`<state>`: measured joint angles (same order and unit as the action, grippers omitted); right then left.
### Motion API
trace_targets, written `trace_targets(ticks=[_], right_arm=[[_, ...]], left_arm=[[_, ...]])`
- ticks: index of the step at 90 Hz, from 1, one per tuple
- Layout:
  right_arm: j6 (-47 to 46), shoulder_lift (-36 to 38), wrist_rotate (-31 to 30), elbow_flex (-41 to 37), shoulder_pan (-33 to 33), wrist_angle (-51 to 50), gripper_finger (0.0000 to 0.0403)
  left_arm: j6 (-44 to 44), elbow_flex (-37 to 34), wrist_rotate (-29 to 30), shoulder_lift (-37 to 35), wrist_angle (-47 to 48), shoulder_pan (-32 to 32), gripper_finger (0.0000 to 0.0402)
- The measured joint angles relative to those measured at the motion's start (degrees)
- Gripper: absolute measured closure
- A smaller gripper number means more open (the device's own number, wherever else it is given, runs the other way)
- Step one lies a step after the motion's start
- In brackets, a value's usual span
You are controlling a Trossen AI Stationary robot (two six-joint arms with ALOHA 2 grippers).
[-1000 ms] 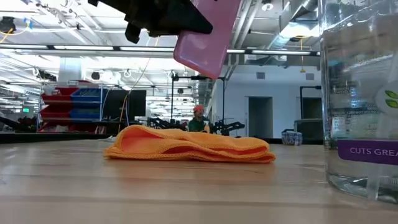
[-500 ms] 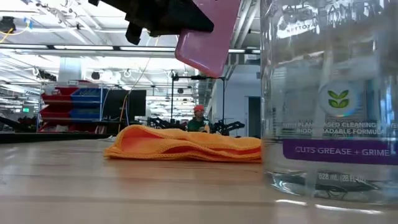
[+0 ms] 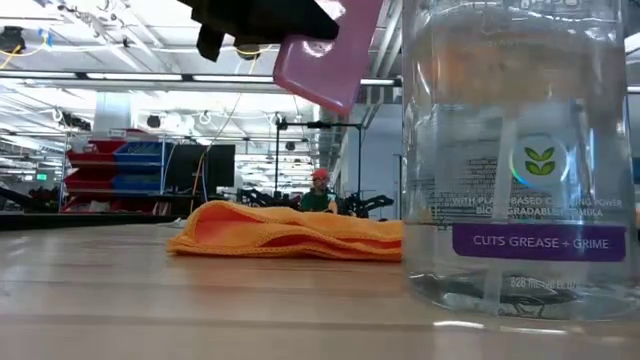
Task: Apply microfiber cloth
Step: Spray the back of the pink cellphone with the spray bottle
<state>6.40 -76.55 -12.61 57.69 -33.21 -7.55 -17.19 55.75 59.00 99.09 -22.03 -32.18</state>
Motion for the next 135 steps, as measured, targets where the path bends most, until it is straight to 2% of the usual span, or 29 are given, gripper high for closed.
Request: trace_targets(ticks=[13,31,48,59,74,80,88,97,109,122,135], right_arm=[[-3.49,-1.18,-2.23,4.25,-1.71,-1.06,0.0096],[-6.41,-6.97,-3.76,9.42,-3.32,-3.32,0.0101],[-9.58,-13.43,-16.25,17.74,-5.1,-12.45,0.0115],[-15.43,-16.09,-18.98,22.51,-5.62,-20.41,0.0172],[-25.13,-17.44,-19.42,26.56,-5.62,-29.68,0.0321],[-28.77,-17.44,-21.2,27.63,-5.94,-33.38,0.0323],[-37.93,-17.58,-25.92,30.05,-7.2,-39.92,0.0323],[-51.28,-17.53,-29.67,34.26,-8.19,-52.44,0.0323],[-69.15,-17.51,-29.98,36.65,-10.12,-66.06,0.0323],[-81.77,-17.6,-27.96,36.71,-12.39,-69.56,0.0323],[-89.44,-18.7,-27.22,36.88,-13.75,-68.64,0.0323]], left_arm=[[-0.02,0.0,0.02,0.0,0.47,0.0,0.0393],[-0.26,0.0,0.02,0.0,0.88,0.0,0.0393],[-0.77,0.0,-0.01,0.0,1.43,0.0,0.0393],[-1.11,0.0,-0.04,-0.02,1.83,0.0,0.0393],[-1.26,0.0,-0.02,-0.02,2.02,0.0,0.0393],[-1.4,0.0,0.0,-0.04,1.99,0.0,0.0393],[-1.43,0.0,-0.02,-0.04,2.07,0.0,0.0393],[-1.35,0.0,0.14,-0.04,2.02,0.02,0.0393],[-1.19,0.0,0.44,-0.04,2.06,0.02,0.0393],[-0.87,0.0,1.0,-0.02,2.09,0.02,0.0393],[-0.51,0.0,1.14,0.17,2.37,0.04,0.0393]])
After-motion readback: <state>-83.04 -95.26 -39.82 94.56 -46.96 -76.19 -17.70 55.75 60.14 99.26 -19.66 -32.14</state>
